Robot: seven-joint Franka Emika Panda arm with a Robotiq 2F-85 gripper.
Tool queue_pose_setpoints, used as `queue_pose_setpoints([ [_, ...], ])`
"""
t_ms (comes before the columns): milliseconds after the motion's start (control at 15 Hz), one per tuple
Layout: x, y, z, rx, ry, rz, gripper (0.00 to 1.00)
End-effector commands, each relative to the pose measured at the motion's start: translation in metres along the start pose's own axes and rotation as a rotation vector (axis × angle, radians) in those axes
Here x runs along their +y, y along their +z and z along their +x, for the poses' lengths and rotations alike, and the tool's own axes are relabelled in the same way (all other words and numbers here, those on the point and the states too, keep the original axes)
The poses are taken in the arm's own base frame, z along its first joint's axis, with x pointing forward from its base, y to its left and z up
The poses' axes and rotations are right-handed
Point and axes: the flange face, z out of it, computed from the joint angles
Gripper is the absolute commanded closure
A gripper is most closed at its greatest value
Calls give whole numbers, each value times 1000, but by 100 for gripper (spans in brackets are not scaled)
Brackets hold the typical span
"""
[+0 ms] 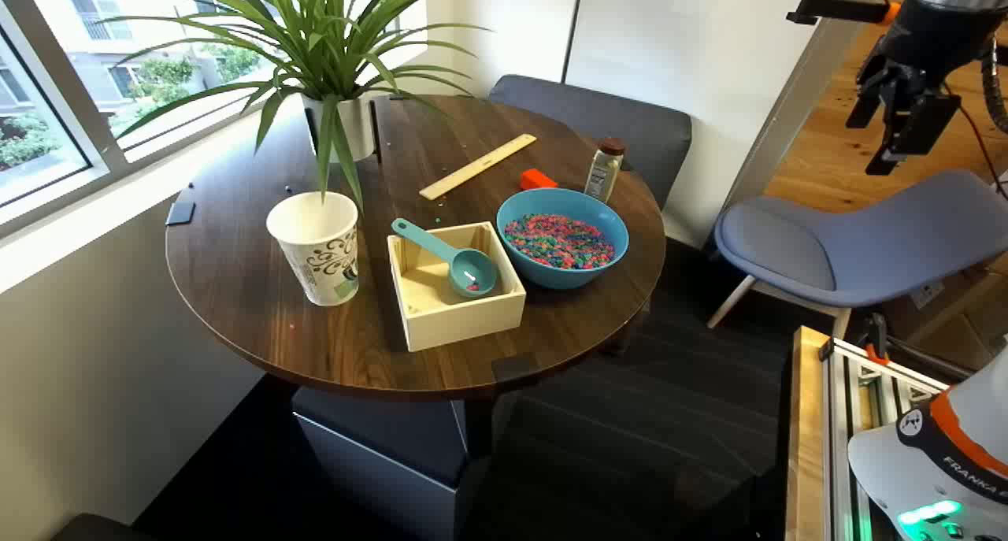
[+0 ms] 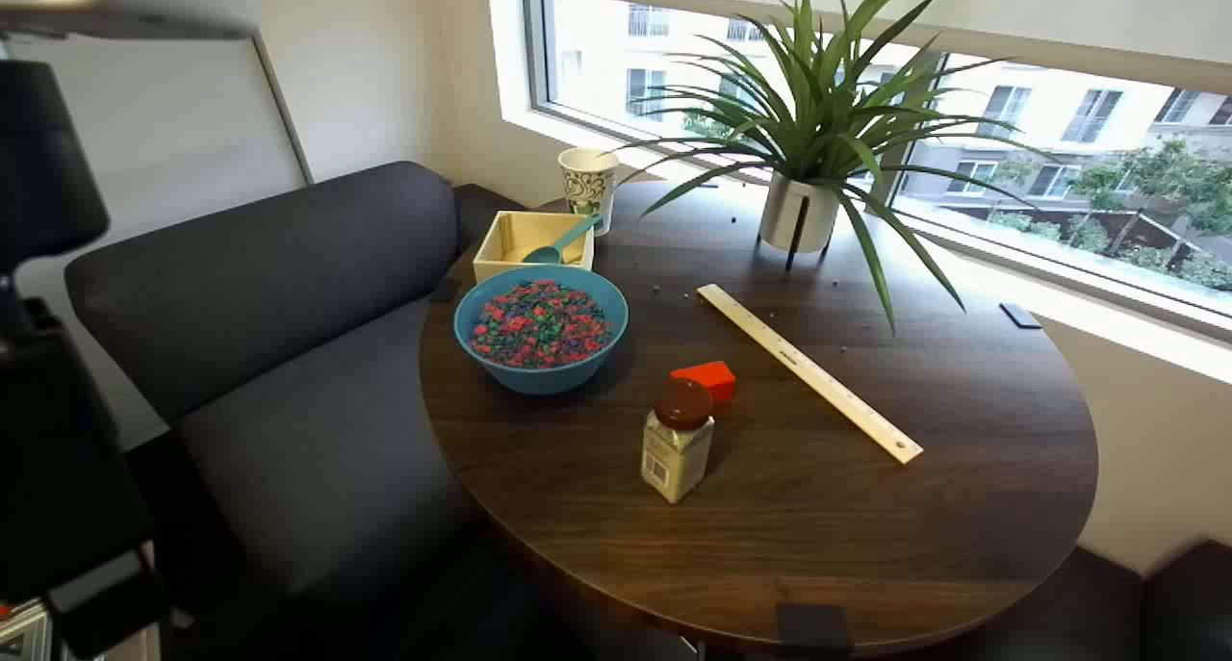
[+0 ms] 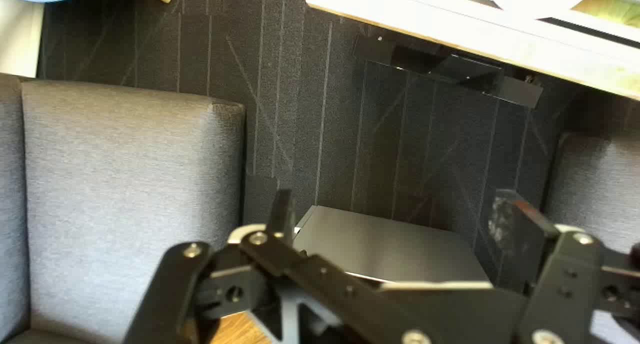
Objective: Move the blue bowl forwards
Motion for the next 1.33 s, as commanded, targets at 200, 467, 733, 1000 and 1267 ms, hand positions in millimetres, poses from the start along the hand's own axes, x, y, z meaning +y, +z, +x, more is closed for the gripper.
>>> queue_pose_setpoints([
  [200,0,-1,0,-1,0,0,0],
  [467,-7,-5,21,41,18,72,0],
  [733,-10,-13,70,109,179,227,0],
  [1000,12,-4,132,147,383,284,0],
  [1267,9,1,141,151,352,289,0],
])
